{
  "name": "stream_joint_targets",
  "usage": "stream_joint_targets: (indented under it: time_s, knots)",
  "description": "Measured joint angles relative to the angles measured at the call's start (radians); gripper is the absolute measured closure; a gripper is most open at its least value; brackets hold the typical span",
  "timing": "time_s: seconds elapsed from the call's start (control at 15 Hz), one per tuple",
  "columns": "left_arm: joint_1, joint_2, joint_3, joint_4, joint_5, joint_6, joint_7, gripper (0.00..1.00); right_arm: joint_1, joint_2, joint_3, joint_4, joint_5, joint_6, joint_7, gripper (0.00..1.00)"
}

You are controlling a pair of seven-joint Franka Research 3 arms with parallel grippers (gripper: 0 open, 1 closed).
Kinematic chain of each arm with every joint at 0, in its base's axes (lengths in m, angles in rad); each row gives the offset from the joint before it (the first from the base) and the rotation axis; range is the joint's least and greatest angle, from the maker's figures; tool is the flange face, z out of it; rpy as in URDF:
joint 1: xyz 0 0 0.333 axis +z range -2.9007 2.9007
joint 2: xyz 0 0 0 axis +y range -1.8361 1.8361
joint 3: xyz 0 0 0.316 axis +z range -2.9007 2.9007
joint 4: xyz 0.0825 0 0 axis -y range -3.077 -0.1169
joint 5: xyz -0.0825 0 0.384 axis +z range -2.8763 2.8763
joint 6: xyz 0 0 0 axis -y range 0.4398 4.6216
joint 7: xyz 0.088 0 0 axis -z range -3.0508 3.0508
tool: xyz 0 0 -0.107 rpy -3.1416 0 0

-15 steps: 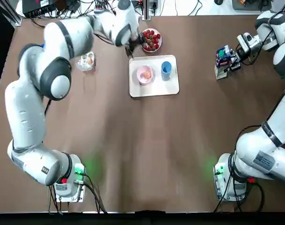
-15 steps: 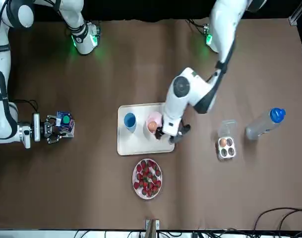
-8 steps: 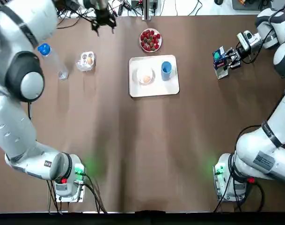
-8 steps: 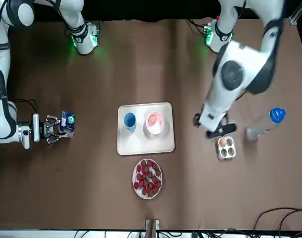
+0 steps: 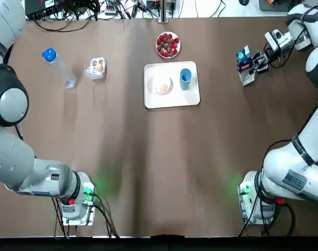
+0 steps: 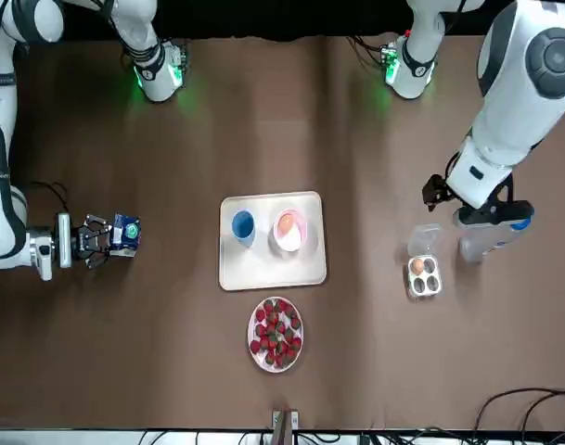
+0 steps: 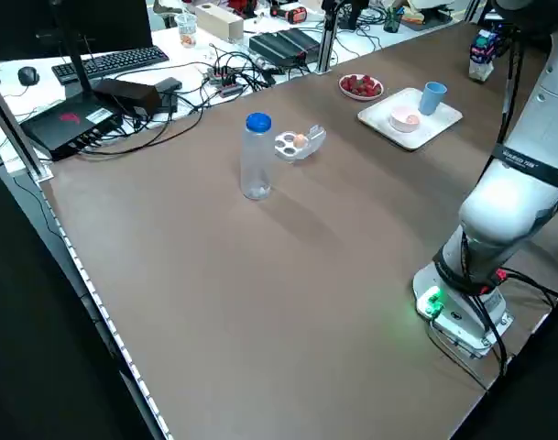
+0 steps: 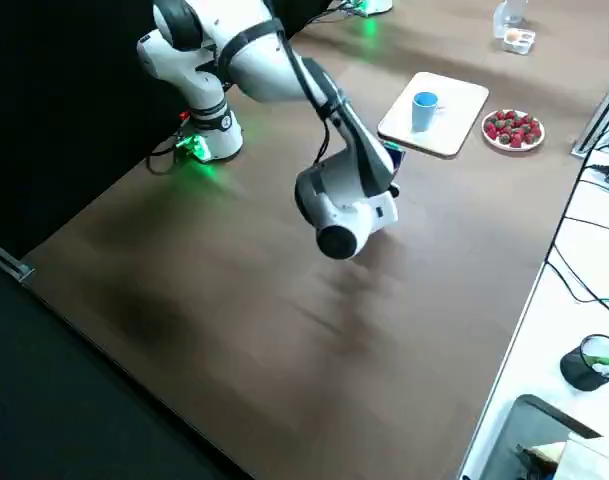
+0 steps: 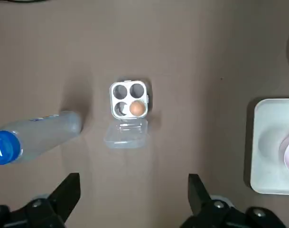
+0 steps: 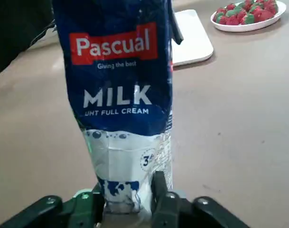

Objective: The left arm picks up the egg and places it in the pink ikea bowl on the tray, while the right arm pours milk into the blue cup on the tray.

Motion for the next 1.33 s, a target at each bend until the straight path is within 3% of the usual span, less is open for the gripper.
stream_joint_targets:
  time_s: [0.27, 0.47, 0.8, 1.13, 1.33]
  knots:
    - [0.041, -0.029, -0.001, 0.000, 0.000, -0.036, 0.098, 0.00, 0.067, -0.084, 0.000, -0.001, -0.025, -0.018, 0.158, 0.61]
    - [0.068, -0.056, -0.002, -0.001, -0.056, -0.086, 0.126, 0.00, 0.128, -0.147, 0.000, -0.004, -0.089, -0.018, 0.282, 0.63]
    - [0.084, -0.070, -0.002, -0.007, -0.075, -0.110, 0.131, 0.00, 0.290, -0.264, 0.000, -0.007, -0.221, -0.017, 0.547, 0.69]
    - [0.102, -0.063, 0.004, -0.013, -0.075, -0.110, 0.158, 0.00, 0.405, -0.302, -0.001, -0.009, -0.253, -0.014, 0.740, 0.69]
    - [0.023, -0.063, 0.096, -0.013, -0.082, -0.110, 0.174, 0.00, 0.457, -0.303, -0.001, -0.009, -0.288, 0.004, 0.813, 0.68]
